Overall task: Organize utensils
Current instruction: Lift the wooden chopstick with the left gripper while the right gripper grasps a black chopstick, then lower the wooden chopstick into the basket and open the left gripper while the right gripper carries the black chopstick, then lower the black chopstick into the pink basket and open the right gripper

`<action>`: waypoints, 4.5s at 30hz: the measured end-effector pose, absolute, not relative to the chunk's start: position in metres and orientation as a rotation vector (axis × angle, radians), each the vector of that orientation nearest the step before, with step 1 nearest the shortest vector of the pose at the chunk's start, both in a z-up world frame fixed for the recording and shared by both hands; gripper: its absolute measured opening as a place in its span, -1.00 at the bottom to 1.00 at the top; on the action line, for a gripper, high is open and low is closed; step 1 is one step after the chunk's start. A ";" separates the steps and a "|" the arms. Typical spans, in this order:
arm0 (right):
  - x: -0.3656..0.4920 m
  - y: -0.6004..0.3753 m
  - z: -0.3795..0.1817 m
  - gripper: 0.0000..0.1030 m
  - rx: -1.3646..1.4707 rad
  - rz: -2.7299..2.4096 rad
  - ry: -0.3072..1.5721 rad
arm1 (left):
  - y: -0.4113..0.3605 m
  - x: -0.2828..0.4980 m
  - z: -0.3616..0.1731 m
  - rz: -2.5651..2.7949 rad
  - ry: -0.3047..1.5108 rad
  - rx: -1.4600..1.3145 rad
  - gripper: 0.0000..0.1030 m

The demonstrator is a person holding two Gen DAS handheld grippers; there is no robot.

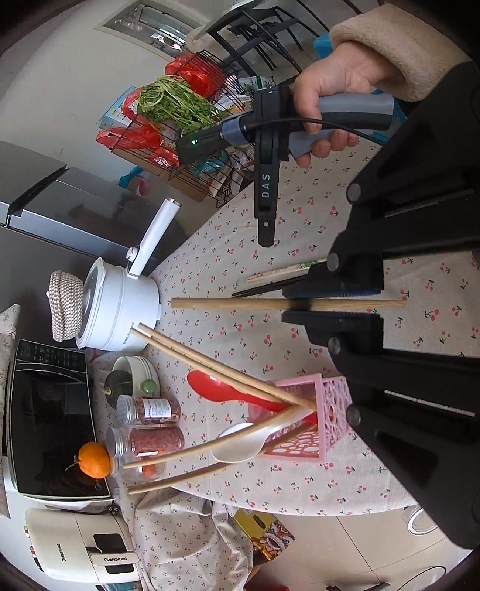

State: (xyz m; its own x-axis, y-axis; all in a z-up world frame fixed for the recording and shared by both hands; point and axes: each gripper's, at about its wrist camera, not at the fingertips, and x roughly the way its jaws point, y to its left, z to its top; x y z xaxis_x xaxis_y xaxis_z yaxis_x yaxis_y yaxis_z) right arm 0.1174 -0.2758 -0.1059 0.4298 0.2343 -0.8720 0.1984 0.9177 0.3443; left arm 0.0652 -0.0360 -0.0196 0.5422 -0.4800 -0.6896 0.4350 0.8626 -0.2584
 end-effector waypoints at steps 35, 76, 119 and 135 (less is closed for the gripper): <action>0.172 -0.232 -0.157 -0.83 0.354 -0.045 1.270 | 0.003 0.070 -0.031 -0.538 0.884 -0.123 -0.86; 0.073 -0.196 -0.002 -0.89 0.259 0.224 0.703 | 0.057 0.089 0.010 -0.241 0.487 -0.154 -0.86; 0.108 -0.125 -0.003 -0.88 0.312 0.376 0.686 | 0.072 0.099 -0.043 -0.211 0.810 -0.164 0.51; 0.069 -0.185 0.035 0.29 0.371 0.359 0.579 | 0.042 0.087 -0.037 -0.291 0.835 -0.108 0.54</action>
State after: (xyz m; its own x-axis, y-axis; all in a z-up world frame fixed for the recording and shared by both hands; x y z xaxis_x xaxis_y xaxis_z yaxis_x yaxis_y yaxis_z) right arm 0.0689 -0.1846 0.0353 0.7792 0.4261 -0.4596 -0.2217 0.8733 0.4338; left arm 0.0873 0.0422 -0.0369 0.6340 -0.2965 -0.7143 0.2118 0.9548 -0.2083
